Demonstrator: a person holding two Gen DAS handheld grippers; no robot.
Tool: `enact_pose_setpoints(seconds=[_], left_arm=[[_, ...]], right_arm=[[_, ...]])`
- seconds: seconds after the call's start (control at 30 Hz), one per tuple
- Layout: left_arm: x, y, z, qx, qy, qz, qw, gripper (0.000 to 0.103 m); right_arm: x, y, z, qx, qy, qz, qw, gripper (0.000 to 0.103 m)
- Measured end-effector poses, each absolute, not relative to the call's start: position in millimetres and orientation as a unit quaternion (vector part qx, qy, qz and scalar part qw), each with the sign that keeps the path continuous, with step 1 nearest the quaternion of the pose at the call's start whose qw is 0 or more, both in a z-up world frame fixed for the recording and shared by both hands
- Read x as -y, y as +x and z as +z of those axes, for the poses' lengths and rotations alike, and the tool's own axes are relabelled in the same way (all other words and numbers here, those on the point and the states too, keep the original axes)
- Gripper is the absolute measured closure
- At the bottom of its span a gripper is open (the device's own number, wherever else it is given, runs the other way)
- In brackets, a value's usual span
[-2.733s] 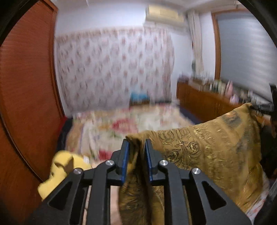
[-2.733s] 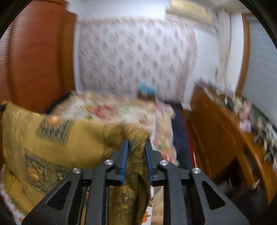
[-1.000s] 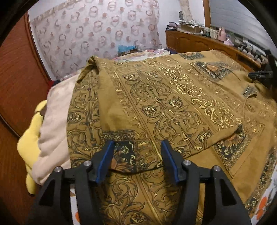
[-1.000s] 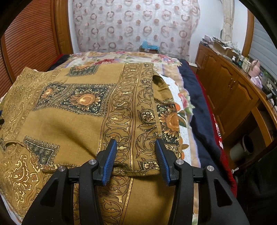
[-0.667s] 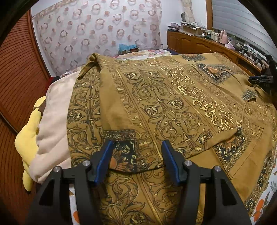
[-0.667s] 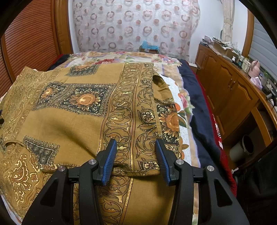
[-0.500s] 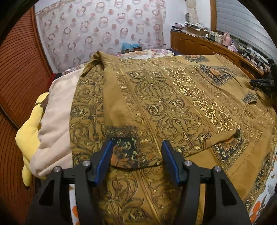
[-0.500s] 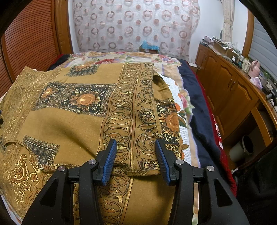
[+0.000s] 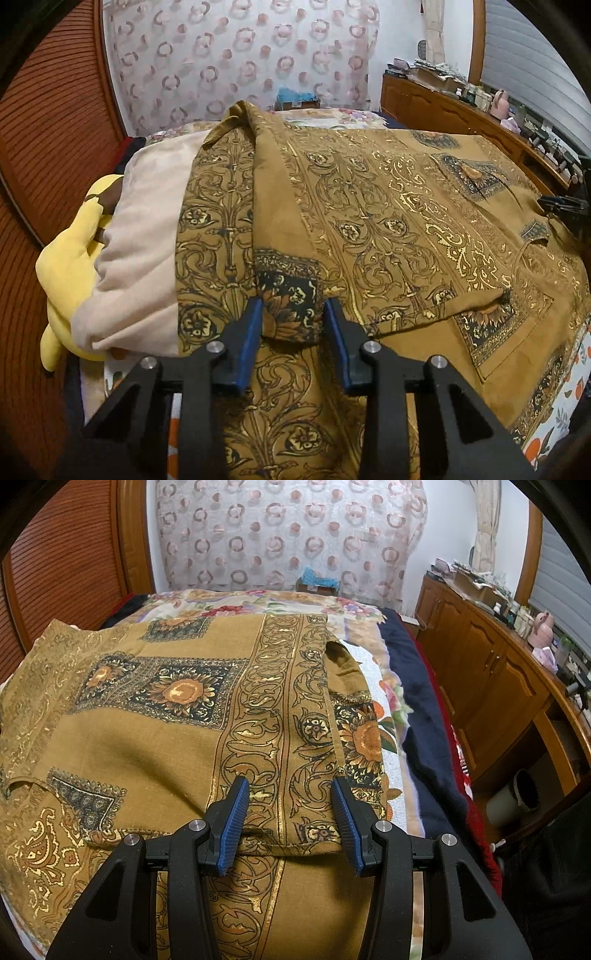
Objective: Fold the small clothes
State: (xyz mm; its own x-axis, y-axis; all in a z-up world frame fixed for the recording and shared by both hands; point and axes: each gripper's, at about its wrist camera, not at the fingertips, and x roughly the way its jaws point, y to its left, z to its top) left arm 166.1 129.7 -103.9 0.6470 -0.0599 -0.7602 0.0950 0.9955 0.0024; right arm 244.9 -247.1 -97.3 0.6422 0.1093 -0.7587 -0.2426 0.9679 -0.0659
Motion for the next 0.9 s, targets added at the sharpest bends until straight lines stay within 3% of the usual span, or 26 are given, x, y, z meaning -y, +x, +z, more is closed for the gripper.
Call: enact_pose_setpoints(seconds=[0.1, 0.13, 0.17, 0.2, 0.4, 0.7, 0.73, 0.8, 0.9], left_arm=[[-126.8, 165.6, -102.6, -0.415, 0.022, -0.061, 0.907, 0.091], [-126.2, 164.5, -100.5, -0.412, 0.021, -0.065, 0.909, 0.095], [-125.9, 162.7, -97.5, -0.407, 0.019, -0.069, 0.911, 0.096], [-126.0, 161.2, -94.3, -0.402, 0.016, -0.073, 0.913, 0.098], [-127.7, 145.5, -63.4, -0.362, -0.011, -0.089, 0.928, 0.101], [-129.3, 134.1, -38.5, -0.334, -0.015, -0.088, 0.938, 0.101], [-129.8, 134.4, -38.6, -0.334, -0.015, -0.088, 0.938, 0.101], [-130.1, 133.1, -39.8, -0.334, -0.016, -0.085, 0.939, 0.101], [-131.4, 132.8, -43.3, -0.336, -0.02, -0.084, 0.938, 0.101]], right_arm=[[248.4, 243.5, -96.2, -0.41, -0.083, 0.096, 0.903, 0.061], [248.6, 242.9, -95.3, -0.408, -0.085, 0.098, 0.904, 0.071], [247.3, 242.1, -94.7, -0.408, -0.086, 0.099, 0.904, 0.089], [247.7, 242.1, -93.9, -0.407, -0.085, 0.1, 0.904, 0.096], [246.8, 229.5, -75.2, -0.384, -0.065, 0.127, 0.912, 0.103], [252.9, 215.7, -32.6, -0.345, -0.07, 0.133, 0.926, 0.103], [255.7, 219.7, -35.7, -0.352, -0.066, 0.131, 0.925, 0.099], [264.1, 229.7, -45.7, -0.367, -0.053, 0.13, 0.92, 0.074], [273.0, 239.0, -64.4, -0.394, -0.044, 0.123, 0.91, 0.069]])
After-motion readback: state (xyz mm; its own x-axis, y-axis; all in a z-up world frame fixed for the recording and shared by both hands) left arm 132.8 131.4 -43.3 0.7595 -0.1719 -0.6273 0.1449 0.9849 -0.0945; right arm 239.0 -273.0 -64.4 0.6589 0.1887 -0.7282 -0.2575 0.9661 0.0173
